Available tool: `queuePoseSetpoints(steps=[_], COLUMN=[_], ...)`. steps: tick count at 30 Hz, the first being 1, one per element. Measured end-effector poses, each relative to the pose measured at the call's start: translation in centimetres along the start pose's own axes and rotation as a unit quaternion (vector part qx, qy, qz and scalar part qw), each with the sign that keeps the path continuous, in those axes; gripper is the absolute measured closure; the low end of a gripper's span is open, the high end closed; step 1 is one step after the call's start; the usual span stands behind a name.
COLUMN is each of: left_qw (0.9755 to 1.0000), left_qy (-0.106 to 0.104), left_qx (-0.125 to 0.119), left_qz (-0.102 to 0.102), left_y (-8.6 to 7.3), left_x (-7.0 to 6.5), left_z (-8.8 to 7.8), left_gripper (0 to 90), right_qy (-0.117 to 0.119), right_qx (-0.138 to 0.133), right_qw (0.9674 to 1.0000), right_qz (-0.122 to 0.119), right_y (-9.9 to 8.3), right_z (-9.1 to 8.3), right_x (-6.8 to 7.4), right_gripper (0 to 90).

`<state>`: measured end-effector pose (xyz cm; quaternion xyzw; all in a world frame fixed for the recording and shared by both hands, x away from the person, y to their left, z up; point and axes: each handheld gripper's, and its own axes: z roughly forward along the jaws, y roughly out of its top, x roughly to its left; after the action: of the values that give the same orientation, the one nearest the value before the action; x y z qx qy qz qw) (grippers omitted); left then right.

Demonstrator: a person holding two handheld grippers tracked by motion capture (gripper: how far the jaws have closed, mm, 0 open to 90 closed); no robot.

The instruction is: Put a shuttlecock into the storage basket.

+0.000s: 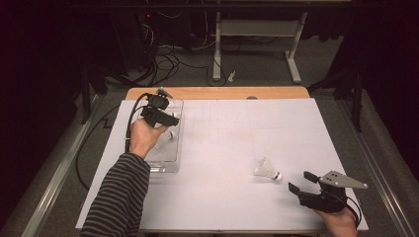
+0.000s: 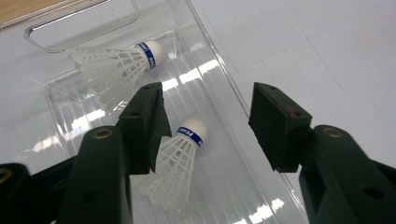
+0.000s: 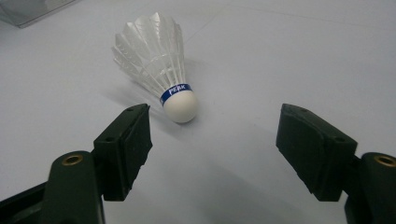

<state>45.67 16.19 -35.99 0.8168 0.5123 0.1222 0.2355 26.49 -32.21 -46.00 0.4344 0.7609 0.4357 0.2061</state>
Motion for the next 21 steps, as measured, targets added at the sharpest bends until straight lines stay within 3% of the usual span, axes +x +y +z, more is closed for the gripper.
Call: queuePoseSetpoints(steps=[9,16,21], left_qw=[1.0,0.9999,0.9995], left_qy=[-0.004,-0.009,-0.016], left_qx=[-0.005,-0.008,-0.023], left_qz=[0.003,-0.007,-0.013], left_y=[-0.6,-1.3,-1.9], left_x=[-0.3,-0.1,-0.3], left_z=[0.0,-0.3,-0.8], left_gripper=[43.6,41.3,41.0], right_qy=[0.0,0.0,0.0], right_qx=[0.0,0.0,-0.001], right_qw=[1.0,1.0,1.0], right_qz=[0.0,-0.001,-0.001], right_y=[0.0,0.0,0.0], right_z=[0.0,0.0,0.0], right_x=[0.0,0.0,0.0], right_gripper=[26.9,26.9,27.0])
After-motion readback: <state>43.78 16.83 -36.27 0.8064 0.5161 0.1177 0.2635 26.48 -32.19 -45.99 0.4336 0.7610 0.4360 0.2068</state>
